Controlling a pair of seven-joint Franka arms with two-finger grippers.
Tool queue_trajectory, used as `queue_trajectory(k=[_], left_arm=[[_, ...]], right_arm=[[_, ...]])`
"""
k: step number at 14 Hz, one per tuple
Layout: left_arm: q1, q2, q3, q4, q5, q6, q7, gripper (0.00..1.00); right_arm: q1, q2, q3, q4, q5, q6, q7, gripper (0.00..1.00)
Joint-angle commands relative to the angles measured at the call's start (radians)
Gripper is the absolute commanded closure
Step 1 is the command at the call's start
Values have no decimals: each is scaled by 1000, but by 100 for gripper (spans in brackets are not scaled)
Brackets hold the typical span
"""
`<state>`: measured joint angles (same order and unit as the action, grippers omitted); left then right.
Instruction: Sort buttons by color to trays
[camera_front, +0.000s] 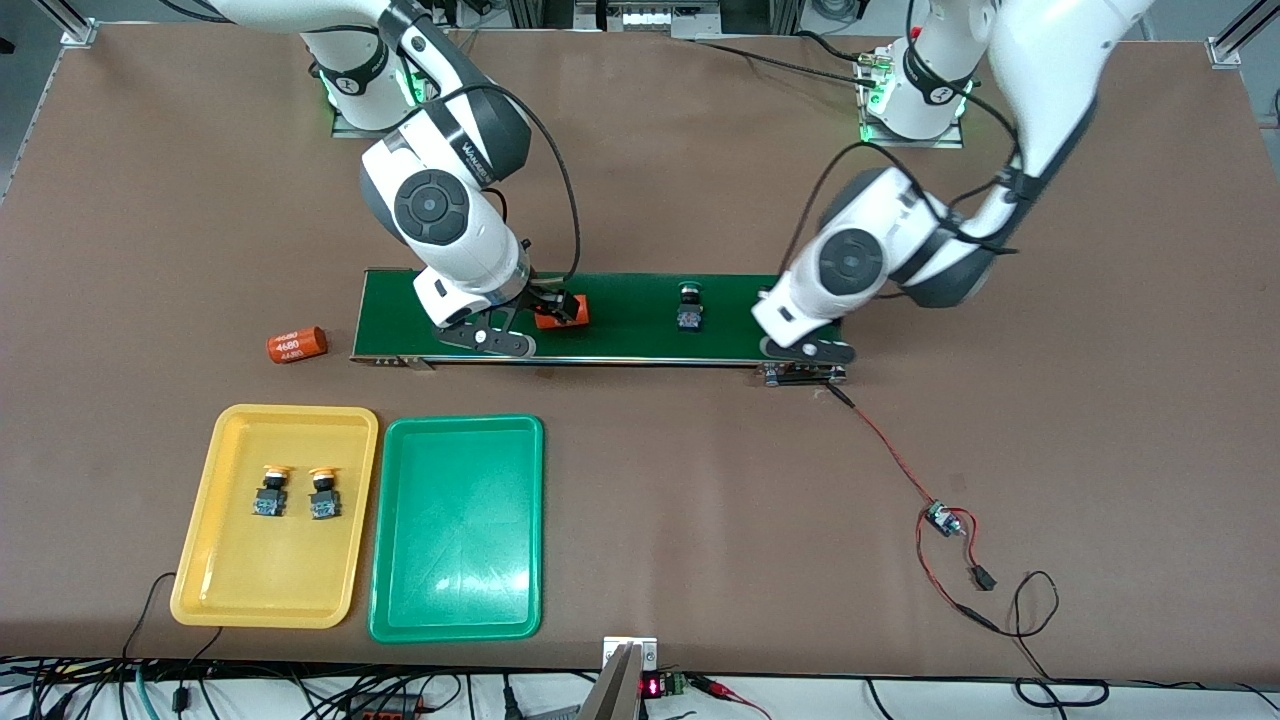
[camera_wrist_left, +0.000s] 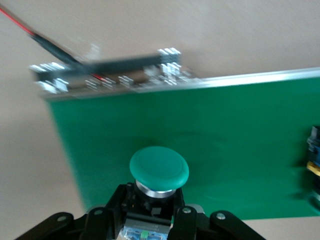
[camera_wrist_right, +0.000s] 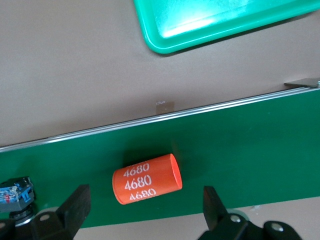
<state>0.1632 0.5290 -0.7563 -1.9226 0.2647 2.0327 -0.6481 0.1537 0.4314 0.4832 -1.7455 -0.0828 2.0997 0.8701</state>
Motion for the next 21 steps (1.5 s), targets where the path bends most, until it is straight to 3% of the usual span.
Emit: queue_trajectory(k=[1,2,4,7,10,15,19,20,21], left_arm=[[9,61,9,36,-5,-8,-24,79],[10,69,9,37,-5,-8,-31,71],[9,71,9,37,-5,-11,-44,0],[10,60,6,69,-5,-34,-45,0],[16,39,2,144,-2,-138,-29,0],[22,23,-25,430,1,-379,-24,0],[71,17,-15,545,13,-416,-9,0],[97,14,-18,577,13,-439,45,0],[104,-28,21,579,-4,-457,142,0]], right_arm=[[-8,-3,6,4,-9,6,1,0],[-9,4,5,6,-24,6,1,0],[-14,15,3,4,-47,6,-2,0],[-16,21,0,6,-51,6,-2,0],[-17,21,0,6,-58,3,-2,0],[24,26,0,-20,-58,8,41,0],[47,21,-2,-72,-86,74,103,0],[41,21,-2,-71,-87,76,96,0],[38,21,-3,-71,-89,74,89,0]])
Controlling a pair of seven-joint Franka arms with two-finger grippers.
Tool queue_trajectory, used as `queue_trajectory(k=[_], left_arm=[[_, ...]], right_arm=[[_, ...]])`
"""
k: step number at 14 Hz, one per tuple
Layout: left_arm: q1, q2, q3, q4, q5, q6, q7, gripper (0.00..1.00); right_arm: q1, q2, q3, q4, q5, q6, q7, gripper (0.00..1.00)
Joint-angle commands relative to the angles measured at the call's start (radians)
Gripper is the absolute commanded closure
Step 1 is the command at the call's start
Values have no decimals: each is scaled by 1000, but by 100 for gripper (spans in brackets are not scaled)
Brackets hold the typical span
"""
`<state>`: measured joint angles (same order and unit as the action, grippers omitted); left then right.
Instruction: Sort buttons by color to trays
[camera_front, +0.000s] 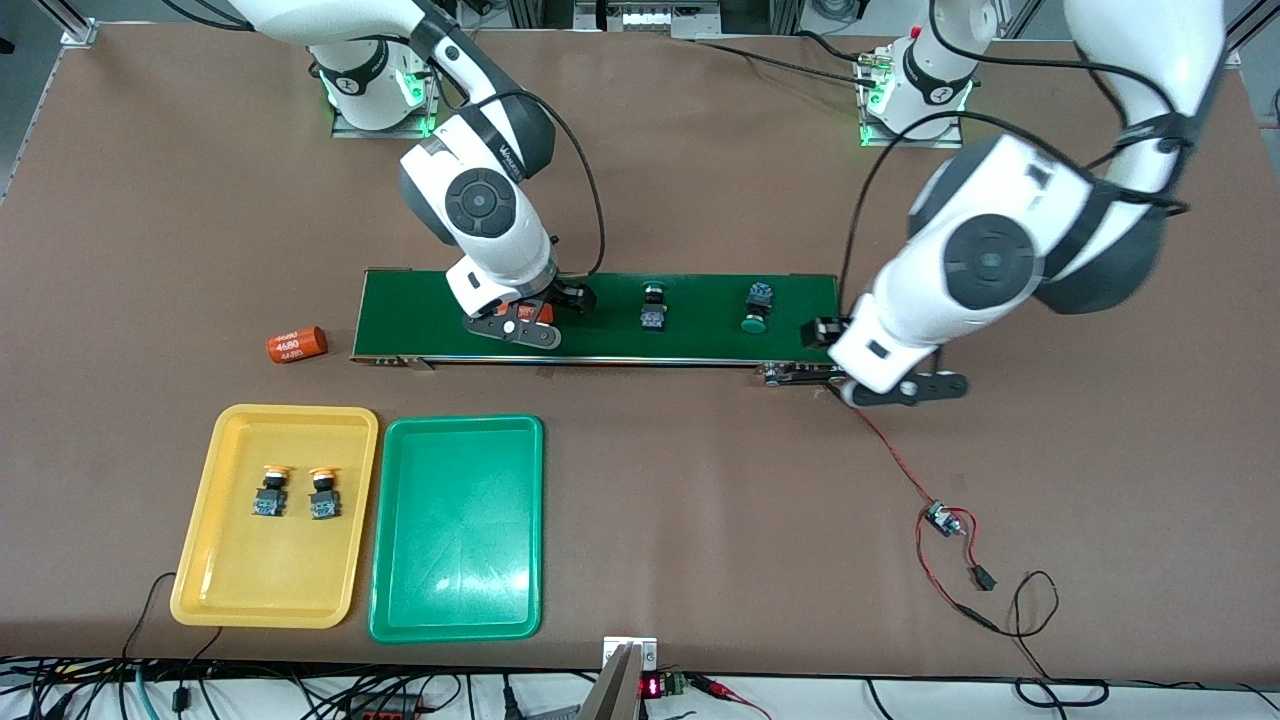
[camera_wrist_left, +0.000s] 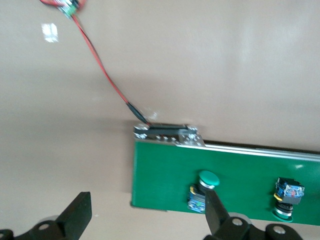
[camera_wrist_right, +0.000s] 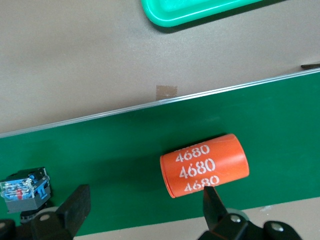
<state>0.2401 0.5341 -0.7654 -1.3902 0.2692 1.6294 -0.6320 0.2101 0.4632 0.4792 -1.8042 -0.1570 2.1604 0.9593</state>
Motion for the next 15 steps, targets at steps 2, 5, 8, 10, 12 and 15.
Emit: queue_trajectory(k=[2,5,8,10,12,15], left_arm=[[-13,-89,133,36,-22,-75,239,0],[57,-126,161,40,-66,-137,381,0],[-69,-265,444,-60,-191,-73,546,0],[-162,-379,628,-206,-246,68,578,0],[-162,-480,676,-311,-248,160,591,0],[-168,-585,699,-397,-249,159,609,0]], right_arm=[[-32,-15,1,-12,-16,4,-13,0],[-28,-15,1,-14,-18,4,-22,0],[-28,-52,1,-46,-16,15,-62,0],[-9,-76,5,-104,-13,97,-24,0],[0,-122,10,-215,-19,218,-16,0],[31,-141,10,-282,-56,292,4,0]])
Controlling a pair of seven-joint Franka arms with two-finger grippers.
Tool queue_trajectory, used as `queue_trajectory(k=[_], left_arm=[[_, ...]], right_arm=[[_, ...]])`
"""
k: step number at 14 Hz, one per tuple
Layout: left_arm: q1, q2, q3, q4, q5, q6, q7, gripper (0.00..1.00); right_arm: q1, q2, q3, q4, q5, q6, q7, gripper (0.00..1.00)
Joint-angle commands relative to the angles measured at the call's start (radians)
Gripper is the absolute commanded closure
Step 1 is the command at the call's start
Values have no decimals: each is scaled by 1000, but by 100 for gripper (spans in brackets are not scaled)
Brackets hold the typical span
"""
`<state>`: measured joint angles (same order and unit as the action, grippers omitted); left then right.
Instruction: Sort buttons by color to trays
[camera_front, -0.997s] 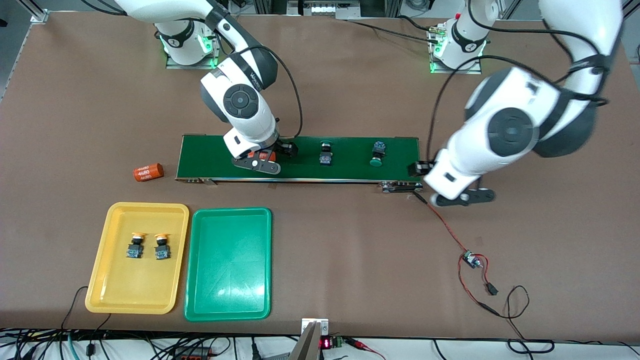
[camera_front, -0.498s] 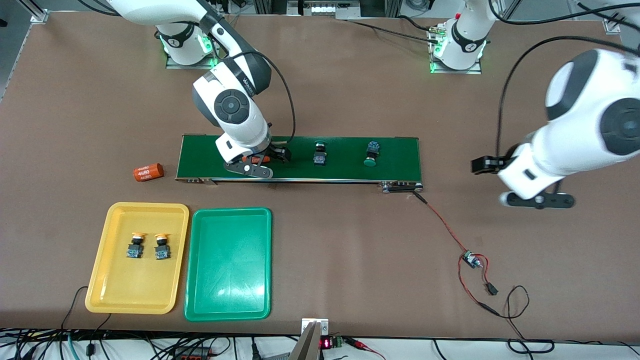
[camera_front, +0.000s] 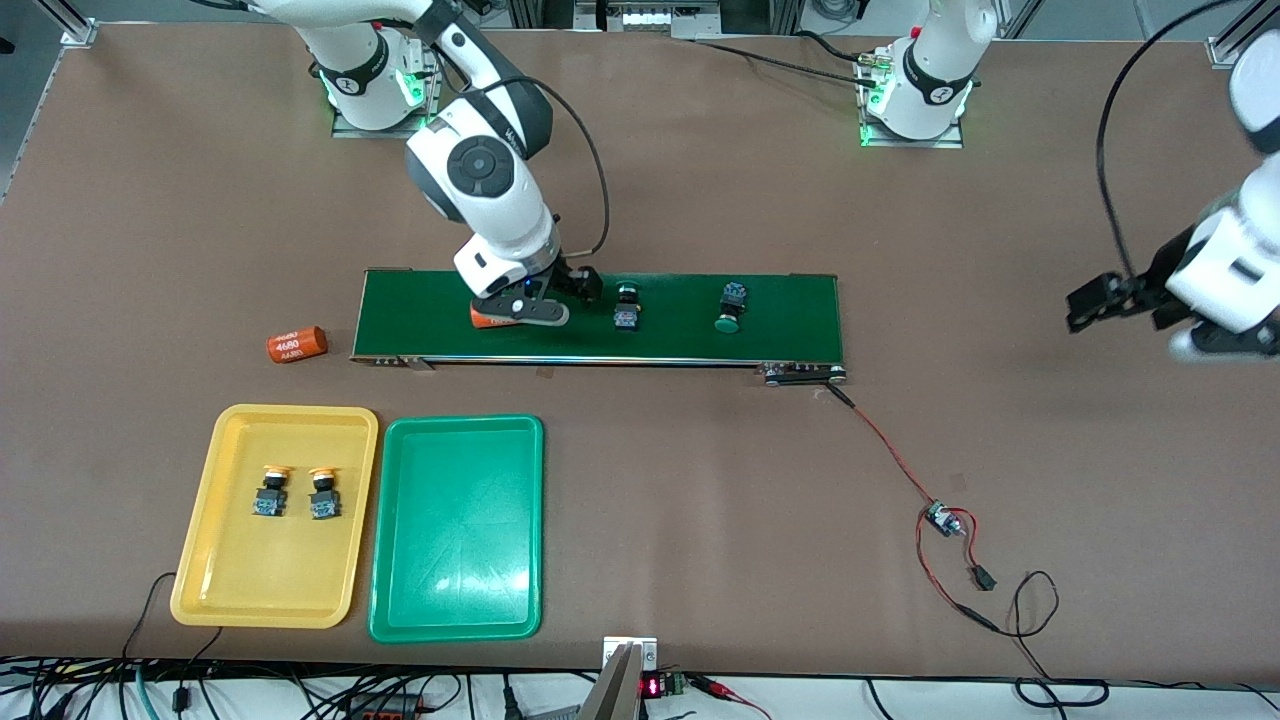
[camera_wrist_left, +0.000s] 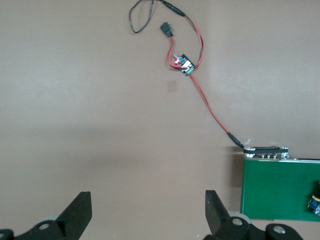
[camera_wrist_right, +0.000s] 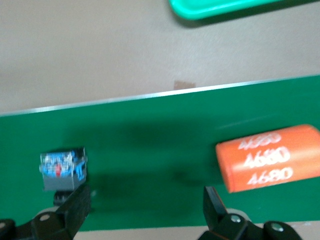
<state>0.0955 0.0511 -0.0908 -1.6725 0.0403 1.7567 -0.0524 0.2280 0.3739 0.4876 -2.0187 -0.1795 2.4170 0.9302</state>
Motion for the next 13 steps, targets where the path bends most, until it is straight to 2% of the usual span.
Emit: queue_trajectory(k=[1,4,7,13], left_arm=[[-25,-106,26,-115,-20,32,92,0],[-98,-108,94,-110,-16,29,141,0],[-95,-82,86,-70,-2,-11,141,0],[-92,-80,85,-69,-2,-37,141,0]], right_arm=[[30,-47,3,-68,-40,36,70,0],[59,-21,3,-68,-98,37,163,0],[59,-7,3,-64,-101,40,165,0],[59,0,3,-60,-104,66,165,0]])
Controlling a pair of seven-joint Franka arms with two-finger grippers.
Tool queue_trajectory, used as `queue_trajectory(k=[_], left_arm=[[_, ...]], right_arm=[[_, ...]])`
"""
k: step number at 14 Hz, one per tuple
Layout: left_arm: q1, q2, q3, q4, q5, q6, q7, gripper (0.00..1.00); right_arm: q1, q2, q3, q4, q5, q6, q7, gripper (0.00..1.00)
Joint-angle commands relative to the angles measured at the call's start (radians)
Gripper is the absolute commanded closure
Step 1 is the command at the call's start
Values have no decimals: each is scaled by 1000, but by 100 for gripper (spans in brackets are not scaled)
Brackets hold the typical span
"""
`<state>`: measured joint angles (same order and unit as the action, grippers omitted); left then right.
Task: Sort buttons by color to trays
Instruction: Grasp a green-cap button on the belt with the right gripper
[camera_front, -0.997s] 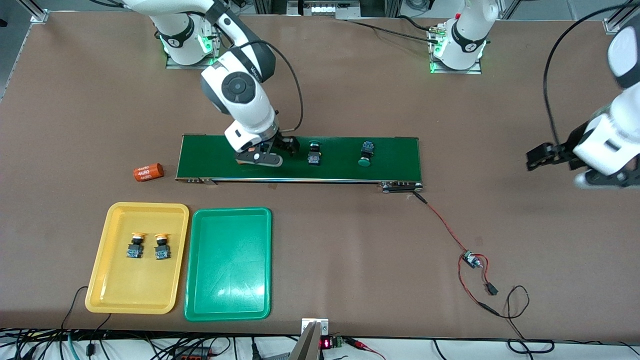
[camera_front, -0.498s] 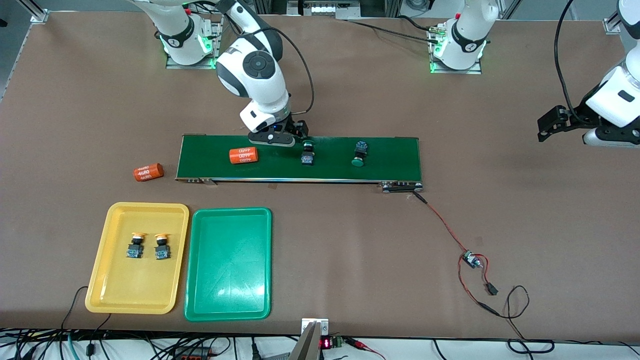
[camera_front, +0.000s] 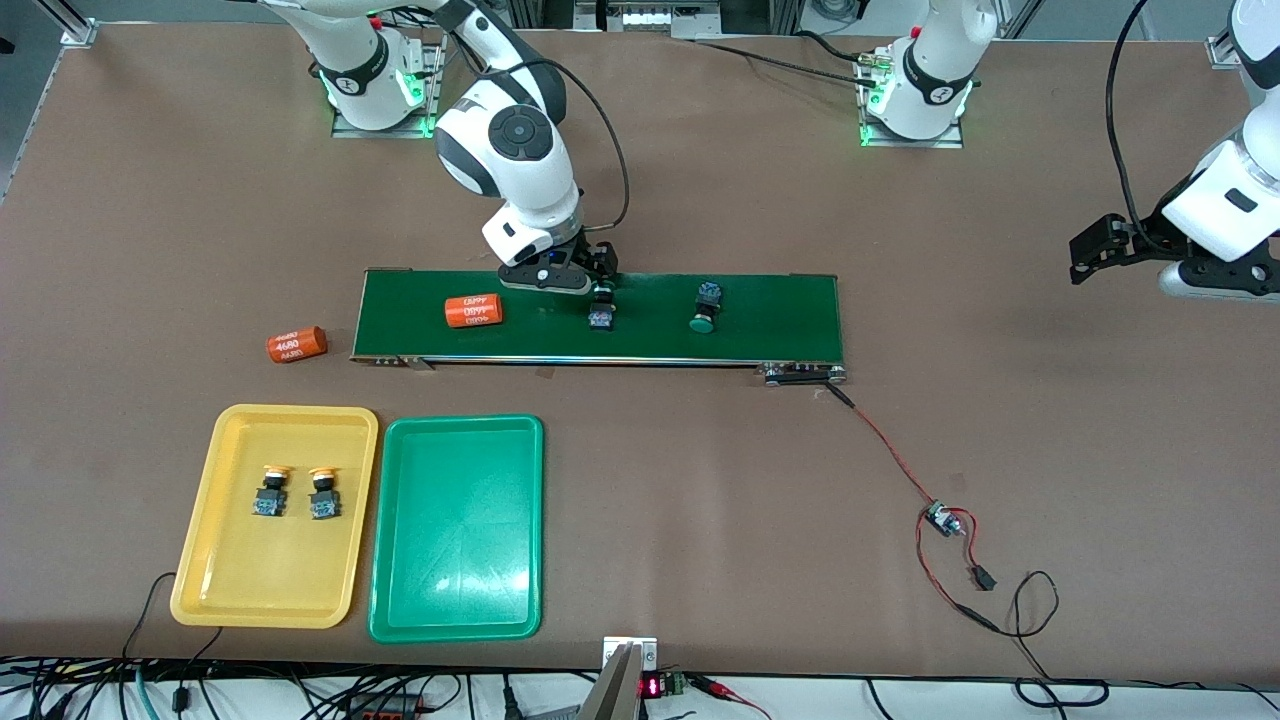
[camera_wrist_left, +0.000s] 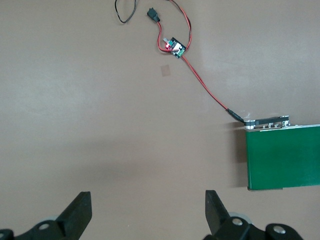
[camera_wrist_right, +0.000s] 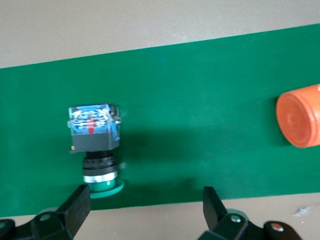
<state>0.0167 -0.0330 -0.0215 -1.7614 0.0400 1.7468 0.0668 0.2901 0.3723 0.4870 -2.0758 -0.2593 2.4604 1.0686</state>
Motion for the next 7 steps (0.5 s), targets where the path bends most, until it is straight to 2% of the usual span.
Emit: queue_trajectory(k=[1,7], left_arm=[[-14,4,15,20,-3,-27,22,0],[-9,5,17,19,-5,-38,22,0]], right_arm=[[-5,8,4,-3,-29,26,27,0],[-15,52,2,-1,-83,63,25,0]])
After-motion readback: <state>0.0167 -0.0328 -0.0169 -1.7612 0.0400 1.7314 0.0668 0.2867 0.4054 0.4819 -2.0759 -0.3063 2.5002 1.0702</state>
